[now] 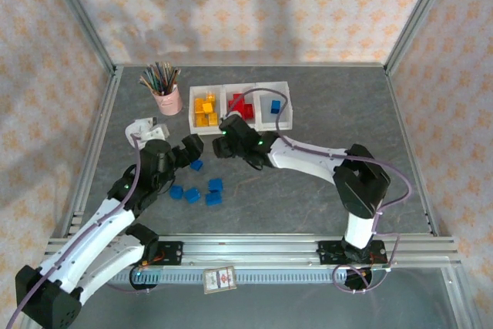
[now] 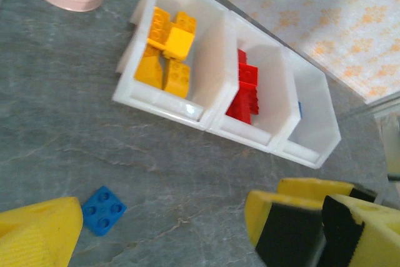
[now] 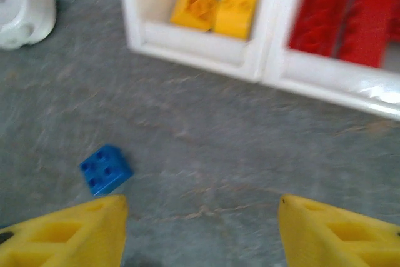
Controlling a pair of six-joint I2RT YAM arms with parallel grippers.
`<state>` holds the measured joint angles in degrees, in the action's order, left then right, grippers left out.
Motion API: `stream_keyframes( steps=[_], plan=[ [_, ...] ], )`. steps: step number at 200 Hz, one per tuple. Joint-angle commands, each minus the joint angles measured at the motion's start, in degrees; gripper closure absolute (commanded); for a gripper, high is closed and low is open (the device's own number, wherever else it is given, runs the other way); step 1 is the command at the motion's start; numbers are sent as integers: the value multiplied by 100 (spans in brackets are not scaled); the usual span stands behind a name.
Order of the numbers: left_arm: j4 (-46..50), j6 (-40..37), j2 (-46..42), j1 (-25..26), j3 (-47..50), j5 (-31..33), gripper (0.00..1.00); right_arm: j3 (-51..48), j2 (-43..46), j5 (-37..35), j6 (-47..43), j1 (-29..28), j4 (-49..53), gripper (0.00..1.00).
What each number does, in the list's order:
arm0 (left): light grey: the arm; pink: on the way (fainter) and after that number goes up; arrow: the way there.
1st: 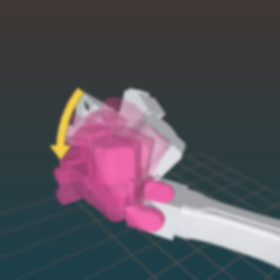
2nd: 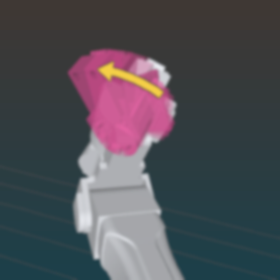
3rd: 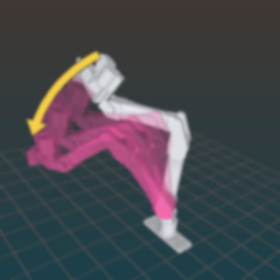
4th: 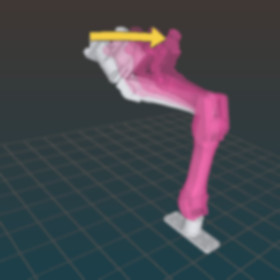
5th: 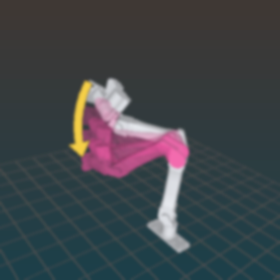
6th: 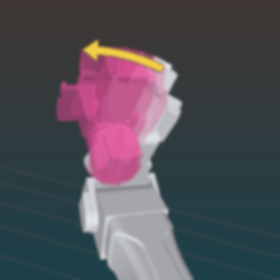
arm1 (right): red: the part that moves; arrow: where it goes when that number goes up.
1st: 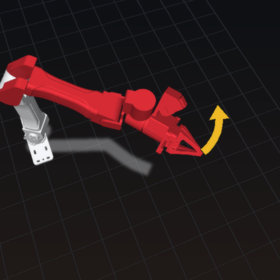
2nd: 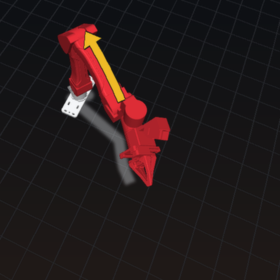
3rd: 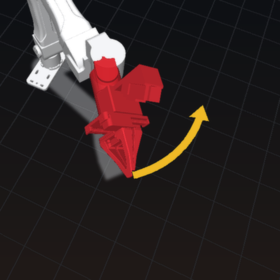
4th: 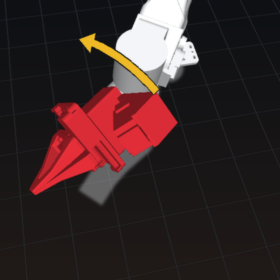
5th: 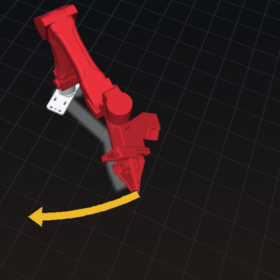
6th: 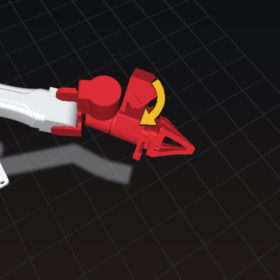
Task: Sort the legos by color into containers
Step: Pick up the lego from the middle-left of the table.
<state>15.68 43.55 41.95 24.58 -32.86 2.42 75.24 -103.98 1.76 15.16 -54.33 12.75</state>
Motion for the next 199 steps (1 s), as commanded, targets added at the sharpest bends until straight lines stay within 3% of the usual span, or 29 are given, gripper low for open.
stream_keyframes(
  steps=[1,80,199],
  plan=[
    [672,192,-363,-69,121,496,1,179,-420,151,-257,-250,18,32],
    [1505,500,-1332,-95,183,1079,1,1326,-1730,189,-791,-612,229,26],
    [1591,531,-1409,-112,244,1250,1,2783,-3026,-8,-1397,-614,871,42]
  ],
)
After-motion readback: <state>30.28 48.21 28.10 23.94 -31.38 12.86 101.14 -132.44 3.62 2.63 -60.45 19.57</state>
